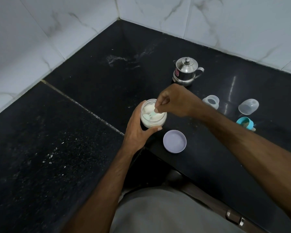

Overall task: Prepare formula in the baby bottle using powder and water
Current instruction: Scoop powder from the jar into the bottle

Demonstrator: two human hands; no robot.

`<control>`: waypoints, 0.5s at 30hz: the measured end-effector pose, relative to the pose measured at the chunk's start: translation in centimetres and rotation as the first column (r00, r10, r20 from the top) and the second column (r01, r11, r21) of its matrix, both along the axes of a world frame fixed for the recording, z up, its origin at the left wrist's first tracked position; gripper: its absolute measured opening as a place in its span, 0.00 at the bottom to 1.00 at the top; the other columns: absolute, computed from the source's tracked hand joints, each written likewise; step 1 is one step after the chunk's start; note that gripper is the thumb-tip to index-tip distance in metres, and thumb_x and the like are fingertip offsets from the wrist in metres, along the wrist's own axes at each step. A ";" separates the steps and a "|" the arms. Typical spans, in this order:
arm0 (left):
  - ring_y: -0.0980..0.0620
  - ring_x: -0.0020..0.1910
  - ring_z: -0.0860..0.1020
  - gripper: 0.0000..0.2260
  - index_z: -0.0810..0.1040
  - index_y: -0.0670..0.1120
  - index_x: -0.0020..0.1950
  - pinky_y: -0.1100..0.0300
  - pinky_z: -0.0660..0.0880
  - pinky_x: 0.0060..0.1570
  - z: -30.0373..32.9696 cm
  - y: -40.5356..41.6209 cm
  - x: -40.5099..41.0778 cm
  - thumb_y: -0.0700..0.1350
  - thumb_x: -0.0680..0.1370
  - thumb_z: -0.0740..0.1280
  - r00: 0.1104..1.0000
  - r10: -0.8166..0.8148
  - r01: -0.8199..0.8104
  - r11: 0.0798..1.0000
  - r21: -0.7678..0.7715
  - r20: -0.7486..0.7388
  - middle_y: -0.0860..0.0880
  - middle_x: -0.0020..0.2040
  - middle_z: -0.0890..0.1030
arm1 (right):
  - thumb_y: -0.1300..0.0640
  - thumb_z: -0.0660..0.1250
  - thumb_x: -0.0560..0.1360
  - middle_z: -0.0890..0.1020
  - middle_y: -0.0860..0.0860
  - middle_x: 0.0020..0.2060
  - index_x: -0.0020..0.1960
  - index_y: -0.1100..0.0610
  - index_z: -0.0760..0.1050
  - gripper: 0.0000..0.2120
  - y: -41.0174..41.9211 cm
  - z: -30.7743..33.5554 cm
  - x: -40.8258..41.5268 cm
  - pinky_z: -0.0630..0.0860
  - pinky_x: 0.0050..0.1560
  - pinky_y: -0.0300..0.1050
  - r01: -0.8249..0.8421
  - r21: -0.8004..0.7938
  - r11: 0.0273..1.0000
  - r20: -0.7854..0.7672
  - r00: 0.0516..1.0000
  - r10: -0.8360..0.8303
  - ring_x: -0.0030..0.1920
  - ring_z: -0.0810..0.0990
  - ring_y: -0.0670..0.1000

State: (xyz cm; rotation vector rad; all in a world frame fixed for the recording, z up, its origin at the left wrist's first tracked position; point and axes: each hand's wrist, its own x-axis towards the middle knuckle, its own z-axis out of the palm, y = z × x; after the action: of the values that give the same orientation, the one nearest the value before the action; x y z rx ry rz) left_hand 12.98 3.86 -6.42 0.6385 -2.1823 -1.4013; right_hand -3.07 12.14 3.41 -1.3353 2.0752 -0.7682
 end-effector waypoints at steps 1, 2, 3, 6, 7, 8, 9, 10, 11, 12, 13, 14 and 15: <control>0.55 0.70 0.69 0.39 0.64 0.46 0.74 0.55 0.68 0.69 0.0 0.0 0.0 0.43 0.67 0.79 1.000 0.003 -0.003 1.000 0.002 0.005 0.54 0.70 0.72 | 0.60 0.75 0.70 0.85 0.45 0.37 0.43 0.57 0.84 0.02 0.1 0.0 -0.5 0.81 0.46 0.37 0.022 -0.008 1.000 0.023 0.999 -0.022 0.39 0.84 0.42; 0.54 0.70 0.69 0.40 0.64 0.47 0.74 0.54 0.68 0.69 0.0 -0.1 -0.1 0.43 0.67 0.79 1.000 0.005 -0.005 1.000 0.004 0.009 0.54 0.70 0.72 | 0.60 0.75 0.70 0.85 0.46 0.37 0.43 0.57 0.84 0.02 0.3 0.0 -0.9 0.81 0.46 0.38 0.040 -0.010 0.999 0.037 0.999 -0.040 0.39 0.84 0.43; 0.54 0.70 0.69 0.40 0.64 0.47 0.74 0.52 0.69 0.69 -0.1 -0.1 -0.1 0.43 0.67 0.80 1.000 0.005 -0.005 1.000 0.008 0.013 0.54 0.70 0.72 | 0.59 0.75 0.70 0.85 0.46 0.37 0.43 0.57 0.84 0.02 0.3 0.0 -1.2 0.81 0.46 0.38 0.052 -0.009 0.999 0.046 0.998 -0.052 0.39 0.84 0.43; 0.53 0.70 0.69 0.40 0.63 0.47 0.74 0.48 0.69 0.68 -0.2 -0.4 -0.1 0.43 0.67 0.80 1.000 0.000 0.000 1.000 0.016 0.023 0.54 0.70 0.72 | 0.58 0.76 0.70 0.86 0.47 0.37 0.43 0.58 0.83 0.03 0.5 0.0 -1.6 0.80 0.45 0.35 0.070 -0.024 0.997 0.060 0.996 -0.068 0.39 0.84 0.43; 0.54 0.70 0.69 0.40 0.63 0.48 0.74 0.49 0.69 0.68 -0.1 -0.5 -0.1 0.43 0.67 0.80 1.000 -0.003 0.003 1.000 0.016 0.027 0.54 0.70 0.72 | 0.58 0.76 0.70 0.86 0.47 0.37 0.43 0.57 0.83 0.04 0.6 0.0 -1.6 0.80 0.44 0.33 0.074 -0.033 0.997 0.062 0.995 -0.071 0.39 0.84 0.43; 0.55 0.70 0.69 0.40 0.63 0.48 0.75 0.50 0.69 0.68 -0.1 -0.5 -0.2 0.43 0.67 0.79 1.000 -0.006 0.006 1.000 0.017 0.031 0.54 0.70 0.72 | 0.58 0.76 0.70 0.85 0.47 0.38 0.43 0.57 0.83 0.04 0.6 0.0 -1.7 0.79 0.43 0.31 0.077 -0.039 0.996 0.065 0.995 -0.074 0.38 0.84 0.42; 0.55 0.70 0.69 0.40 0.63 0.48 0.75 0.51 0.69 0.68 -0.1 -0.6 -0.2 0.43 0.67 0.79 0.999 -0.010 0.009 1.000 0.018 0.033 0.54 0.70 0.72 | 0.58 0.76 0.71 0.85 0.46 0.38 0.43 0.57 0.83 0.03 0.6 -0.1 -1.8 0.78 0.42 0.30 0.078 -0.044 0.996 0.064 0.995 -0.075 0.38 0.83 0.41; 0.56 0.70 0.69 0.40 0.63 0.48 0.74 0.52 0.69 0.68 -0.1 -0.6 -0.2 0.43 0.67 0.80 0.999 -0.012 0.011 1.000 0.022 0.034 0.55 0.70 0.72 | 0.58 0.76 0.71 0.85 0.46 0.38 0.43 0.57 0.83 0.03 0.7 -0.1 -1.8 0.77 0.41 0.29 0.079 -0.047 0.996 0.060 0.995 -0.076 0.38 0.83 0.41; 0.57 0.69 0.69 0.40 0.63 0.48 0.74 0.53 0.69 0.68 0.0 -0.7 -0.2 0.43 0.67 0.80 0.999 -0.013 0.012 1.000 0.025 0.036 0.55 0.69 0.72 | 0.58 0.76 0.71 0.85 0.46 0.38 0.43 0.57 0.83 0.03 0.7 -0.1 -1.8 0.77 0.41 0.28 0.081 -0.050 0.995 0.056 0.995 -0.078 0.38 0.83 0.40; 0.58 0.69 0.69 0.40 0.63 0.48 0.74 0.55 0.69 0.68 0.0 -0.7 -0.3 0.42 0.67 0.80 0.999 -0.013 0.012 1.000 0.028 0.038 0.55 0.69 0.72 | 0.59 0.76 0.71 0.85 0.46 0.38 0.43 0.57 0.83 0.03 0.7 -0.1 -1.8 0.76 0.40 0.28 0.082 -0.055 0.995 0.052 0.995 -0.079 0.37 0.83 0.39; 0.59 0.69 0.69 0.40 0.63 0.48 0.74 0.56 0.69 0.68 0.0 -0.7 -0.3 0.42 0.67 0.79 0.999 -0.015 0.014 0.999 0.031 0.039 0.56 0.69 0.71 | 0.59 0.76 0.71 0.85 0.46 0.37 0.43 0.57 0.83 0.03 0.7 -0.2 -1.8 0.76 0.40 0.27 0.083 -0.061 0.995 0.050 0.996 -0.080 0.37 0.83 0.39; 0.59 0.69 0.69 0.40 0.63 0.48 0.74 0.57 0.69 0.68 0.0 -0.8 -0.3 0.42 0.67 0.79 0.999 -0.018 0.017 0.999 0.033 0.040 0.56 0.69 0.71 | 0.59 0.76 0.71 0.85 0.45 0.37 0.43 0.57 0.83 0.03 0.7 -0.2 -1.8 0.76 0.39 0.27 0.085 -0.067 0.994 0.049 0.995 -0.082 0.37 0.83 0.39; 0.60 0.69 0.69 0.40 0.64 0.48 0.74 0.58 0.69 0.68 0.0 -0.8 -0.3 0.42 0.67 0.79 0.999 -0.021 0.019 0.999 0.035 0.040 0.57 0.69 0.71 | 0.59 0.76 0.71 0.85 0.45 0.37 0.43 0.57 0.83 0.03 0.8 -0.1 -1.8 0.76 0.39 0.27 0.088 -0.072 0.994 0.052 0.995 -0.084 0.36 0.82 0.38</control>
State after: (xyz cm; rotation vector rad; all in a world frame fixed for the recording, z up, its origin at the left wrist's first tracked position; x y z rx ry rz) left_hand 12.63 3.10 -6.39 0.6645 -2.2063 -1.4508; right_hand -4.91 12.92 3.27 -1.2600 2.0959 -0.9136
